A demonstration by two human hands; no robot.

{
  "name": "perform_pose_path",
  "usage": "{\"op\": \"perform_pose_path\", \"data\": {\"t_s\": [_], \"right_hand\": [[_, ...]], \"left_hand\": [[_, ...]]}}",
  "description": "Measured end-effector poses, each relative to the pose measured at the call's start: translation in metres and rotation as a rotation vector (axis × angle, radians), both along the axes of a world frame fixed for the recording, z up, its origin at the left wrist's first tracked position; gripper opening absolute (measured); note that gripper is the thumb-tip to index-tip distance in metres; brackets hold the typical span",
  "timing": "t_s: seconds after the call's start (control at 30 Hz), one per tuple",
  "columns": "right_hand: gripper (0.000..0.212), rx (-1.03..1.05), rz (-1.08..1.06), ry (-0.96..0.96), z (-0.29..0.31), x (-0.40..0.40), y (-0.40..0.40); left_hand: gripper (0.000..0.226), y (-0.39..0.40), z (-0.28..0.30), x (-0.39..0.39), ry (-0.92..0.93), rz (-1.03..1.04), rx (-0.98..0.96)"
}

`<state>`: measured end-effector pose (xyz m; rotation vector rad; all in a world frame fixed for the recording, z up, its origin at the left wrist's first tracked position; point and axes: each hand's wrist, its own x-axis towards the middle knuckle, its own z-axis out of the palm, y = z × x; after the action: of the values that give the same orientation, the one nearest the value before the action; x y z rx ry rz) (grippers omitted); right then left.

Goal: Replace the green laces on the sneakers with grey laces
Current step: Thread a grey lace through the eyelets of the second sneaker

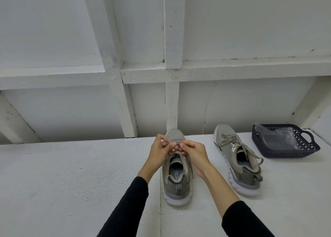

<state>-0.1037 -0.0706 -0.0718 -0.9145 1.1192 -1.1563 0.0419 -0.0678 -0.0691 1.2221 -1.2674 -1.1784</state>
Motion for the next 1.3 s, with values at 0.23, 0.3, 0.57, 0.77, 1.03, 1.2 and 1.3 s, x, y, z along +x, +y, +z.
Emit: {"op": "perform_pose_path", "data": {"t_s": [0.23, 0.3, 0.57, 0.77, 1.03, 1.2, 1.3], "right_hand": [[0.019, 0.009, 0.024, -0.107, 0.007, -0.001, 0.005], [0.016, -0.017, -0.006, -0.029, 0.006, 0.001, 0.005], [0.014, 0.067, -0.011, -0.131, 0.007, 0.007, 0.005], [0.020, -0.306, 0.268, 0.532, 0.022, -0.003, 0.007], [0.027, -0.719, 0.227, 1.392, 0.023, -0.002, 0.007], [0.026, -0.784, 0.093, 1.225, 0.013, 0.000, 0.009], [0.023, -0.744, 0.028, 1.063, 0.010, 0.002, 0.009]], "left_hand": [[0.027, -0.004, 0.000, -0.001, -0.109, 0.000, -0.040], [0.027, -0.004, 0.001, 0.000, -0.131, -0.018, -0.047], [0.011, -0.005, 0.000, 0.016, -0.072, -0.206, 0.101], [0.036, -0.012, 0.004, 0.016, 0.177, -0.136, 0.238], [0.024, -0.009, 0.005, 0.008, 0.101, -0.016, 0.124], [0.026, -0.004, 0.002, 0.016, 0.200, -0.092, 0.156], [0.023, -0.002, 0.003, 0.013, 0.123, -0.103, 0.099]]}}
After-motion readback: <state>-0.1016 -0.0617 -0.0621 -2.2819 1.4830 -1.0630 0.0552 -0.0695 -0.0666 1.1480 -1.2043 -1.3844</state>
